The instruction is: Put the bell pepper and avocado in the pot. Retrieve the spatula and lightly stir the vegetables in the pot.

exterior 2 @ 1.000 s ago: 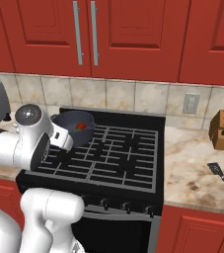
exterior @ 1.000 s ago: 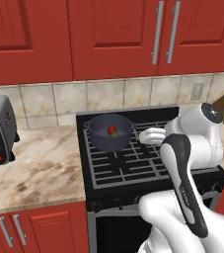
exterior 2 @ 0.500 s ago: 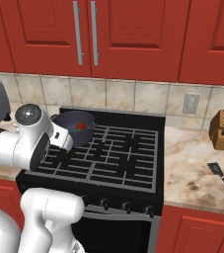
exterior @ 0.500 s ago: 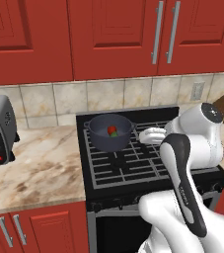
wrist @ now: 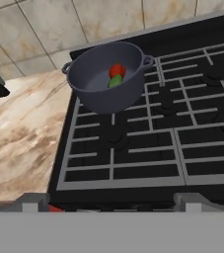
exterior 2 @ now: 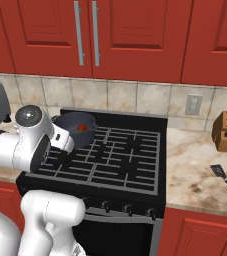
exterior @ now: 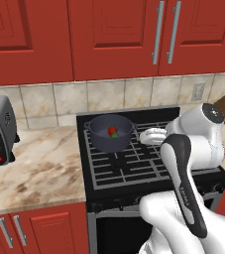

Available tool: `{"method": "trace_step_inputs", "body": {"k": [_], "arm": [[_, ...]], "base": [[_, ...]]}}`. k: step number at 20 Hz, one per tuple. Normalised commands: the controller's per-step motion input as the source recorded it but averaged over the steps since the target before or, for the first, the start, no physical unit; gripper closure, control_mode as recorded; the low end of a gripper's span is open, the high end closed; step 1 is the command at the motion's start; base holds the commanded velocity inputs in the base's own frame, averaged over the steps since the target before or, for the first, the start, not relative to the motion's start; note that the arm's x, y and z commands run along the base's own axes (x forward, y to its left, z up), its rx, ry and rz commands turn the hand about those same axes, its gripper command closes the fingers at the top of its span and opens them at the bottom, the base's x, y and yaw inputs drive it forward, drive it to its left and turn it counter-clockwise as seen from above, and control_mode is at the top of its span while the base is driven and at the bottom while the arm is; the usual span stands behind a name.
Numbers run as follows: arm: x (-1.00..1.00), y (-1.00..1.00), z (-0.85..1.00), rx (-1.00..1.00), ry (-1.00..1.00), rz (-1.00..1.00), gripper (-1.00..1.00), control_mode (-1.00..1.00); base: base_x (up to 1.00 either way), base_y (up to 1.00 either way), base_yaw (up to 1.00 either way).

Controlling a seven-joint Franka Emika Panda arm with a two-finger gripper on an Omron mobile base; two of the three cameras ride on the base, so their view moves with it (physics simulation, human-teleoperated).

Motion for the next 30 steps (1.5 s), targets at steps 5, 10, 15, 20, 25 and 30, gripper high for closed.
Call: {"method": "trace_step_inputs", "body": {"k": [5,10,15,20,25,30], "arm": [[0.0,0.0,0.0,0.0,0.0,0.0,-1.0,1.0],[0.0,0.0,0.0,0.0,0.0,0.0,-1.0,1.0],[0.0,0.0,0.0,0.0,0.0,0.0,-1.0,1.0],[0.0,0.0,0.0,0.0,0.0,0.0,-1.0,1.0],[0.0,0.0,0.0,0.0,0.0,0.0,-1.0,1.0],[0.0,0.0,0.0,0.0,0.0,0.0,-1.0,1.0]], "base": [[-0.18,-0.55,-0.08],[-0.57,-1.0,-0.18],[-0.33,-1.0,-0.18],[0.42,-1.0,-0.01],[0.68,-0.9,0.09],[0.74,-0.62,0.17]]}}
